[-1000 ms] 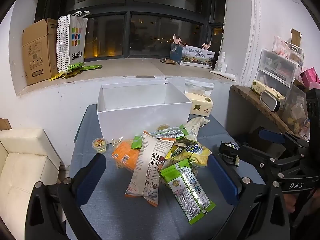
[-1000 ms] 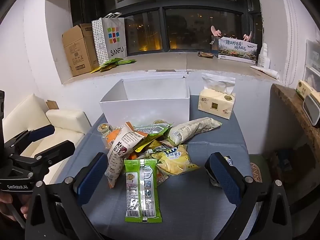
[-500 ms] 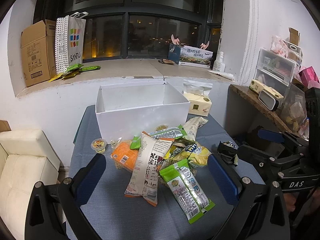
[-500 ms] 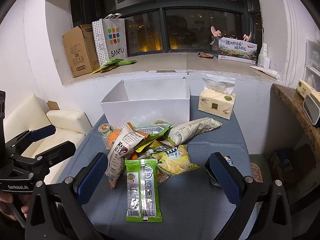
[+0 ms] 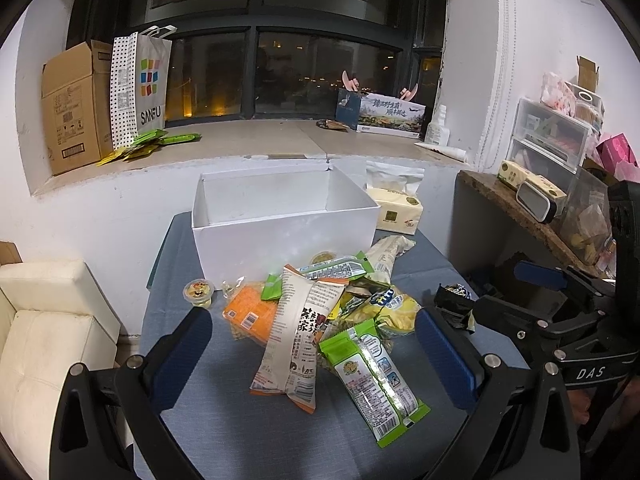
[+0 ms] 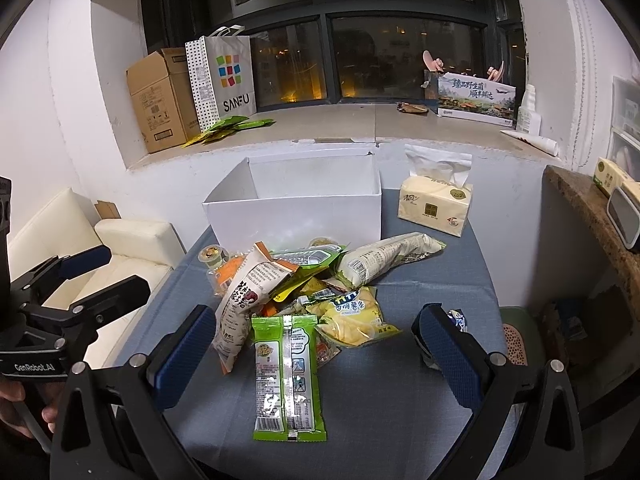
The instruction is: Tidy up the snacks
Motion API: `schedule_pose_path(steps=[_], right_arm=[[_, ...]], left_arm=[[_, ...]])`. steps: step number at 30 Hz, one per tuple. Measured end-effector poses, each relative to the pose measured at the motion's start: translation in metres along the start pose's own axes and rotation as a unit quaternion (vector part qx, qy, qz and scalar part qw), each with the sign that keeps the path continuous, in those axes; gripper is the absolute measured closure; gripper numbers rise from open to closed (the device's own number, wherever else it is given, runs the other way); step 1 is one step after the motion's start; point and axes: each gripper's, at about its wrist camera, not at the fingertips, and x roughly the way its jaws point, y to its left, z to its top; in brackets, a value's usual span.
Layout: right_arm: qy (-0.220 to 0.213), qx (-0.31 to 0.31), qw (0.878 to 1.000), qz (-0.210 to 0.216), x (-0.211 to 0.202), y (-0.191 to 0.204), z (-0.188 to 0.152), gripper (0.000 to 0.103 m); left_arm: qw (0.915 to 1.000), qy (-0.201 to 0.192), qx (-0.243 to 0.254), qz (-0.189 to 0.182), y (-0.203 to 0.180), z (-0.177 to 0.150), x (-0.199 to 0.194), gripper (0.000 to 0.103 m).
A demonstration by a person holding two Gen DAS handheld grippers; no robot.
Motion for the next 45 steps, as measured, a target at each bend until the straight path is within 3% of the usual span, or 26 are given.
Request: schedule_pose_path(steps=[29, 45], right_arm=[[-0.001, 0.001, 1.000, 0.003, -0.003, 0.001, -0.001, 0.000], [-0.001, 0.003, 1.000, 0.007, -0.004, -0.001, 0.000, 0.000]], left_arm=[[1.0000, 0.000, 0.008, -0.004, -0.003, -0.001, 0.000, 0.000], [0.9993, 0.013, 0.021, -0.030, -0.004, -0.005, 0.010, 0.000]])
